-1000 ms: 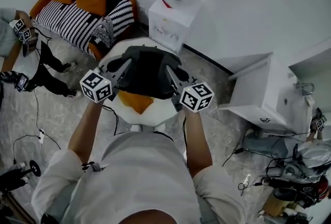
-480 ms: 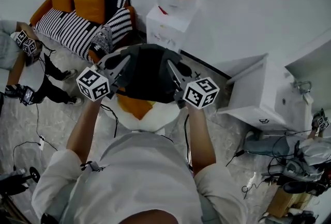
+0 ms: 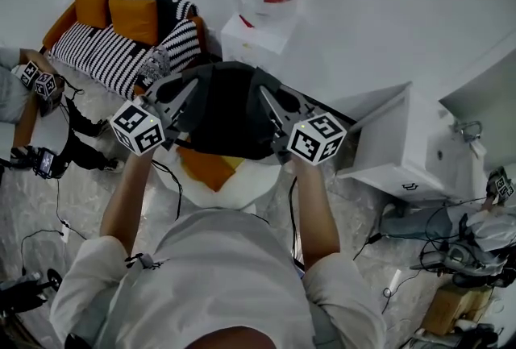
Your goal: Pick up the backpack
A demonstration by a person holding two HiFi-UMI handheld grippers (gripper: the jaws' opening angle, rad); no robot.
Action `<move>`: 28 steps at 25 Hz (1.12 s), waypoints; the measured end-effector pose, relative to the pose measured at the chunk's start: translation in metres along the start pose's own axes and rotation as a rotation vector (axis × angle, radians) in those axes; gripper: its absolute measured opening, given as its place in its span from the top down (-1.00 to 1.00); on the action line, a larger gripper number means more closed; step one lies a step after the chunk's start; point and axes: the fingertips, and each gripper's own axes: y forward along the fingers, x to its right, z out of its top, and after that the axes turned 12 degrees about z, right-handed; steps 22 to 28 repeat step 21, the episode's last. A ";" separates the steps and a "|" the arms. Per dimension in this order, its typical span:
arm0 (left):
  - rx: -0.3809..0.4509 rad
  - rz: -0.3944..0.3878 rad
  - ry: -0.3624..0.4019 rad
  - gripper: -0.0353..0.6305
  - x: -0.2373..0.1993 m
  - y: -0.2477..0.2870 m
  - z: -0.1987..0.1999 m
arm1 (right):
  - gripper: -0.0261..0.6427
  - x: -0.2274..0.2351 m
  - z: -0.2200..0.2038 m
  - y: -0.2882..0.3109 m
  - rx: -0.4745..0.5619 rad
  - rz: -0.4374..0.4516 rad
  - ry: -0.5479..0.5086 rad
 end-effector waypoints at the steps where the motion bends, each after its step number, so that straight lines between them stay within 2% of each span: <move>1: 0.004 0.000 0.001 0.80 0.000 0.000 0.002 | 0.81 0.000 0.002 0.001 0.003 0.003 -0.001; 28: 0.023 -0.005 0.002 0.80 -0.005 -0.008 0.010 | 0.81 -0.008 0.005 0.008 0.008 0.013 0.001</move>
